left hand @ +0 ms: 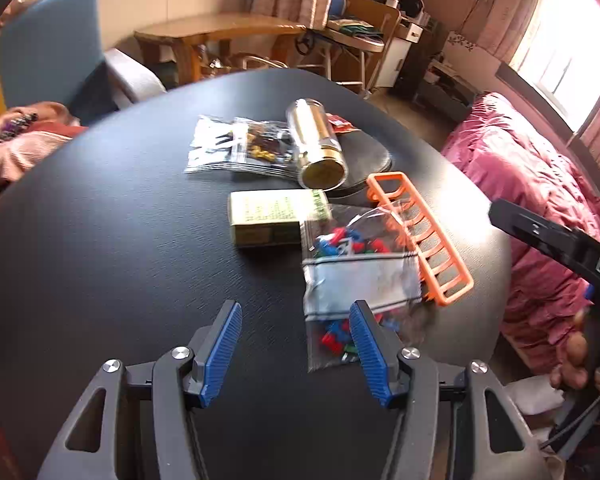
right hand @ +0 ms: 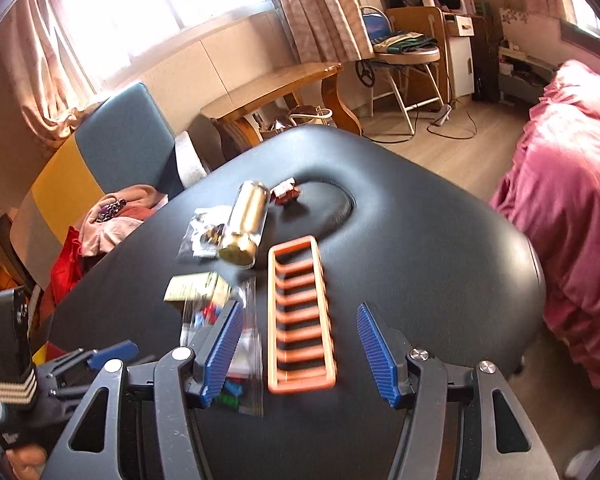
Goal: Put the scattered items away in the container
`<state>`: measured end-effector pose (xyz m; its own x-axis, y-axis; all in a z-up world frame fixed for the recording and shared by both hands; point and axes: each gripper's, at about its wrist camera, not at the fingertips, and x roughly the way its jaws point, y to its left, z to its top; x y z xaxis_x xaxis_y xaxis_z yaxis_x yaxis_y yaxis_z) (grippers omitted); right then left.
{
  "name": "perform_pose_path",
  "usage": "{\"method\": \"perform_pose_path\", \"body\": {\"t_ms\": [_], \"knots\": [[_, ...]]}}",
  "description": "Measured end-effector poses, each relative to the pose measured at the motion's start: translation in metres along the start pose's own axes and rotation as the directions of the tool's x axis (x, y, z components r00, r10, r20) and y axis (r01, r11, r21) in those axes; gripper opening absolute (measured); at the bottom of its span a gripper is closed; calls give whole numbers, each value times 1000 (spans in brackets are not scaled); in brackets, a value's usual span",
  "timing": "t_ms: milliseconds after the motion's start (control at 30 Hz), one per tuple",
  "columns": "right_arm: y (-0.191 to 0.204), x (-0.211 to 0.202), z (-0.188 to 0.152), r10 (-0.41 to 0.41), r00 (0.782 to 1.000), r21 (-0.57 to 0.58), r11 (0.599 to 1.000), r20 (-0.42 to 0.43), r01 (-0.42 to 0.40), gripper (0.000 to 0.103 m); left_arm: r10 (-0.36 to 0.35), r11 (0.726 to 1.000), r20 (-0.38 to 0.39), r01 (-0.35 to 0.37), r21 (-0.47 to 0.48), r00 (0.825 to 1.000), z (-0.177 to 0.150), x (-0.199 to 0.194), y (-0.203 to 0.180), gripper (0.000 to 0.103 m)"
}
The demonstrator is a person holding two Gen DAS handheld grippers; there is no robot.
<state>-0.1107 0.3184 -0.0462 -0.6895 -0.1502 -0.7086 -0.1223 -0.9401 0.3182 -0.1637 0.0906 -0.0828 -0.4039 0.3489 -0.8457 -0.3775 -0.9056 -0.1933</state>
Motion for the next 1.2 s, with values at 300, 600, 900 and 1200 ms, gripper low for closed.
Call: {"method": "perform_pose_path", "body": {"t_ms": [300, 600, 900, 1200], "knots": [[0, 52, 17, 16, 997, -2, 1000, -74, -17, 63, -94, 995, -53, 91, -46, 994, 21, 37, -3, 57], [1, 75, 3, 120, 983, 54, 992, -138, -114, 67, -149, 987, -56, 145, -65, 987, 19, 48, -14, 41], [23, 70, -31, 215, 957, 91, 976, -193, -200, 71, -106, 984, -46, 98, -148, 993, -23, 20, 13, 29], [97, 65, -83, 305, 912, 28, 951, -274, -309, 71, 30, 951, -25, -36, -307, 999, -92, -39, 77, 29]]}}
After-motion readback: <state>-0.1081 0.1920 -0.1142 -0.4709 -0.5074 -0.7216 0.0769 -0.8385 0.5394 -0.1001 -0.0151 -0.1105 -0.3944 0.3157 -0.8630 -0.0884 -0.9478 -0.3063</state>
